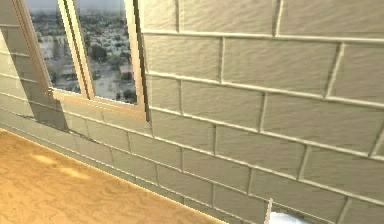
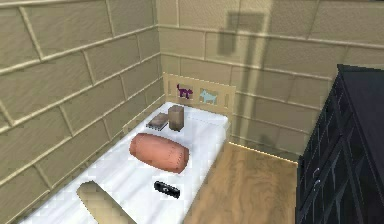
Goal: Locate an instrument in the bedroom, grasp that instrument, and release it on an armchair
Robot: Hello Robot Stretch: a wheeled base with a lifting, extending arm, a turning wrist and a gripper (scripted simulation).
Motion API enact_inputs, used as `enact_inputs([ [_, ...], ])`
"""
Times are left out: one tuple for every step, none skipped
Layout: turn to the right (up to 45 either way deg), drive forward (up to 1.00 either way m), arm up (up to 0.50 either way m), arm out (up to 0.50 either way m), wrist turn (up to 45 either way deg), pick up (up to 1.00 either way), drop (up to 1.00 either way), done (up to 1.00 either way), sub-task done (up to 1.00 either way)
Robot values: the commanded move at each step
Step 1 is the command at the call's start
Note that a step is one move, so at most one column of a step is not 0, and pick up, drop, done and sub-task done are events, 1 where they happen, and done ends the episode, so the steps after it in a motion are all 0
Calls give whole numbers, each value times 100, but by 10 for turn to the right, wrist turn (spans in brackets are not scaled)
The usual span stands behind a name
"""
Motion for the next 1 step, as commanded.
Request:
enact_inputs([
  [0,0,50,0,0,0,0,0,0],
])
